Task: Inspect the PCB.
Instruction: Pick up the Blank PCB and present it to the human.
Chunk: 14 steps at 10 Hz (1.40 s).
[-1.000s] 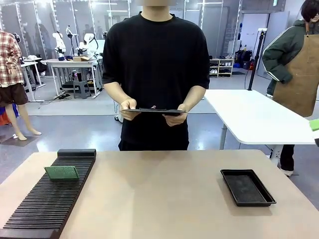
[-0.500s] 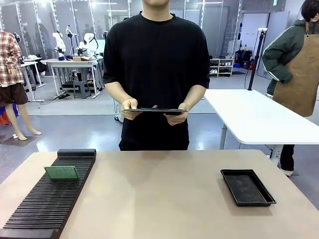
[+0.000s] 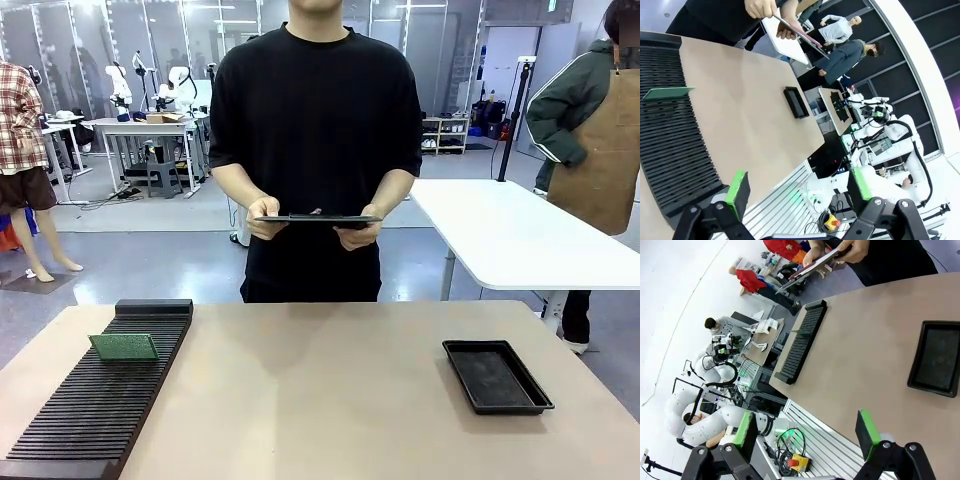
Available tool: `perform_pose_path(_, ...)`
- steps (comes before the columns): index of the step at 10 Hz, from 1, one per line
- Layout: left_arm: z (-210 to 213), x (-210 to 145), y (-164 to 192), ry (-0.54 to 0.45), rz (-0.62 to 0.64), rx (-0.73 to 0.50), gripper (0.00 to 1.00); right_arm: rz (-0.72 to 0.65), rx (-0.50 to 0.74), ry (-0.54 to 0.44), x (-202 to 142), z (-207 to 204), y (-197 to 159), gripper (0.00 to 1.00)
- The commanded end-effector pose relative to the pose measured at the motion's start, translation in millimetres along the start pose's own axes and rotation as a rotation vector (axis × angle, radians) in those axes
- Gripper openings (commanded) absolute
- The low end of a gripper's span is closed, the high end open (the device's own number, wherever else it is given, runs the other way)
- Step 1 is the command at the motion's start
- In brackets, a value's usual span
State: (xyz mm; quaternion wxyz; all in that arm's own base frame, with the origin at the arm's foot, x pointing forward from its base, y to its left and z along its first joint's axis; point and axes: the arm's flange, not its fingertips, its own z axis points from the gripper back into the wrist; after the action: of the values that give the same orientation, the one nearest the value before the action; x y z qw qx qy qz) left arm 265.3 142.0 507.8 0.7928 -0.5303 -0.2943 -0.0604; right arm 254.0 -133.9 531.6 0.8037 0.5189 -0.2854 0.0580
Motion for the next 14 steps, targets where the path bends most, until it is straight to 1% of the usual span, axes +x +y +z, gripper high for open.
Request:
perform_pose_path(1, 1.7, 4.1, -0.9, -0.010, -0.022, -0.024, 1.00, 0.023, 0.010, -0.007, 1.5, 0.1, 0.0, 1.00)
perform_pose_path(5, 1.7, 4.1, -0.9, -0.010, -0.022, -0.024, 1.00, 0.023, 0.010, -0.007, 1.5, 0.1, 0.0, 1.00)
perform_pose_path(6, 1.0, -0.8, -0.9, -0.002, -0.001, 0.001, 1.00, 0.023, 0.010, -0.007, 1.5, 0.1, 0.0, 1.00)
perform_pose_path(7, -6.3, 16.9, -29.3, 0.057, -0.147, 0.136, 1.00, 0.023, 0.010, -0.007, 1.5, 0.1, 0.0, 1.00)
perform_pose_path(8, -23.2, 38.4, -53.9, 0.163, -0.276, 0.239, 1.00, 0.023, 0.010, -0.007, 1.5, 0.1, 0.0, 1.00)
perform_pose_path(9, -48.5, 62.5, -70.6, 0.276, -0.388, 0.374, 1.00, 0.023, 0.010, -0.007, 1.5, 0.1, 0.0, 1.00)
perform_pose_path(10, -74.5, 81.1, -80.2, 0.395, -0.481, 0.490, 1.00, 0.023, 0.010, -0.007, 1.5, 0.1, 0.0, 1.00)
perform_pose_path(11, -104.0, 100.1, -92.1, 0.529, -0.590, 0.564, 1.00, 0.023, 0.010, -0.007, 1.5, 0.1, 0.0, 1.00)
perform_pose_path(12, -133.7, 116.5, -101.4, 0.625, -0.702, 0.656, 1.00, 0.023, 0.010, -0.007, 1.5, 0.1, 0.0, 1.00)
perform_pose_path(13, -168.2, 129.2, -105.1, 0.772, -0.860, 0.769, 1.00, 0.023, 0.010, -0.007, 1.5, 0.1, 0.0, 1.00)
perform_pose_path(14, -195.8, 134.3, -101.7, 0.907, -1.007, 0.814, 1.00, 0.023, 0.010, -0.007, 1.5, 0.1, 0.0, 1.00)
